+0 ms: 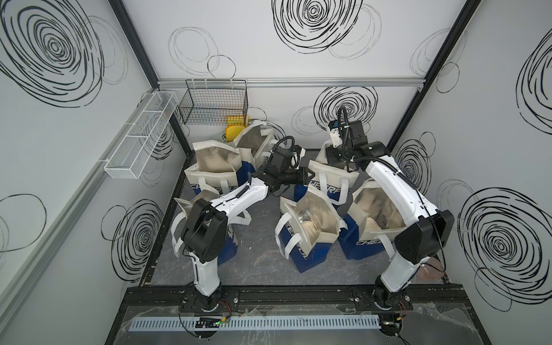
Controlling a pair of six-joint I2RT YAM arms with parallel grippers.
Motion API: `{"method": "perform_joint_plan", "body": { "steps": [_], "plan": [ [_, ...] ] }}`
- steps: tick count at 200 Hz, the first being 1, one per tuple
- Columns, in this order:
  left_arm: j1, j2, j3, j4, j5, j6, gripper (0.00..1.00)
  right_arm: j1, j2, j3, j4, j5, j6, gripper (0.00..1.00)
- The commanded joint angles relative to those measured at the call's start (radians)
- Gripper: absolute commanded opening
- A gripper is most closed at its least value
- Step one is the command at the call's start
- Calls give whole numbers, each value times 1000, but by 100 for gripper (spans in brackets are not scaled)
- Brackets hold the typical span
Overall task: Open the takeout bag
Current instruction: Place the takeout bag at the center of the board.
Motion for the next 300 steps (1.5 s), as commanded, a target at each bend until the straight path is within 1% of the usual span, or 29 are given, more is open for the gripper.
{"method": "perform_joint_plan", "body": {
  "steps": [1, 26, 56, 79, 98, 121, 132, 153, 170, 208, 211, 219, 273, 300],
  "plan": [
    [16, -55, -14, 91, -10, -25, 43, 14, 31, 77, -65, -21, 38, 0],
    [19, -60, -12, 78, -19, -15, 53, 28, 51, 94, -47, -49, 40, 0],
    [20, -91, -18, 60, -51, 22, 56, 39, 45, 65, -45, -43, 37, 0],
    [28, -121, -34, 57, -80, 42, 61, 39, 41, 51, -44, -43, 38, 0],
    [37, -142, -39, 47, -97, 63, 62, 38, 36, 42, -42, -30, 35, 0],
    [48, -162, -34, 22, -109, 90, 63, 37, 29, 39, -39, -31, 30, 18],
    [51, -172, -34, 15, -114, 97, 63, 37, 28, 39, -36, -36, 30, 23],
    [52, -185, -35, 7, -125, 110, 63, 36, 23, 39, -34, -46, 32, 36],
    [52, -194, -33, 7, -131, 115, 63, 38, 12, 37, -34, -48, 35, 43],
    [50, -205, -24, 10, -135, 115, 63, 38, -26, 29, -30, -37, 40, 52],
    [49, -207, -24, 10, -134, 137, 63, 38, -32, 27, -28, -36, 40, 52],
    [49, -211, -24, 11, -136, 147, 63, 39, -43, 28, -25, -34, 42, 54],
    [52, -281, -41, 19, -151, 215, 64, 36, -148, 3, 54, -15, 73, 60],
    [58, -315, -54, 21, -149, 223, 64, 36, -199, -35, 106, -26, 84, 62]
  ]
}}
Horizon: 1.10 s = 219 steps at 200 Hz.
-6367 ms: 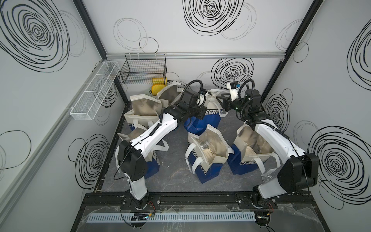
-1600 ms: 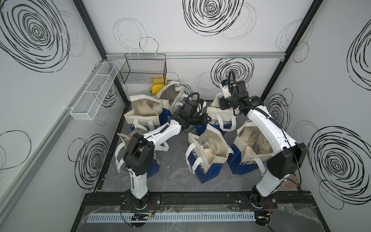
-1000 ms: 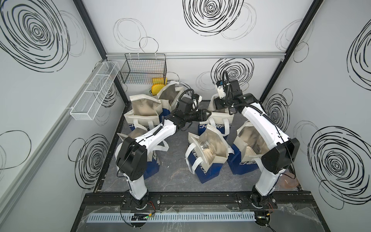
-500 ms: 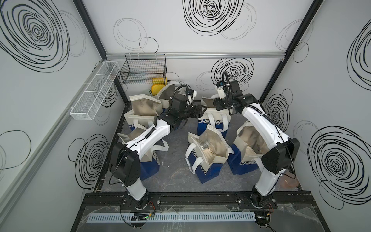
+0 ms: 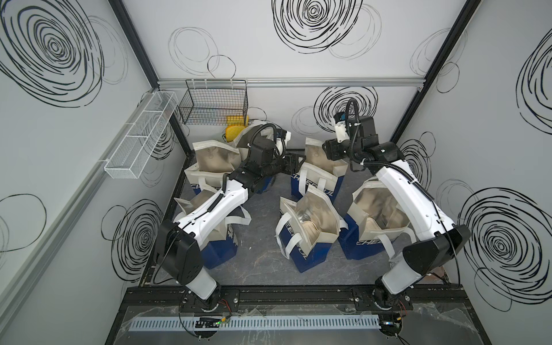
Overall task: Open the takeout bag
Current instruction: Place the takeout bag at the center of the board.
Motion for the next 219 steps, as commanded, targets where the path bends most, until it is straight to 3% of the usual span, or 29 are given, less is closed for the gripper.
{"method": "perform_joint_plan", "body": {
  "steps": [1, 39, 76, 101, 128, 164, 188, 219],
  "plan": [
    [11, -52, -14, 40, -10, 38, 64, 4, -54, -37, 67, 1, 25, 62],
    [27, -84, -16, 10, -4, 46, 64, -7, -139, -141, 176, 6, 18, 62],
    [66, -140, -17, -35, -3, 79, 68, -23, -309, -329, 429, 82, -55, 66],
    [110, -234, -59, -24, -22, 110, 74, -75, -421, -422, 570, 150, -77, 78],
    [191, -383, -129, -2, -49, 117, 76, -166, -504, -466, 630, 261, -61, 81],
    [318, -593, -241, -10, -179, 141, 81, -351, -556, -534, 651, 347, -5, 81],
    [443, -714, -325, -25, -253, 138, 87, -385, -563, -610, 688, 396, -24, 81],
    [569, -803, -388, -97, -486, 142, 92, -445, -557, -669, 679, 512, 8, 81]
  ]
}}
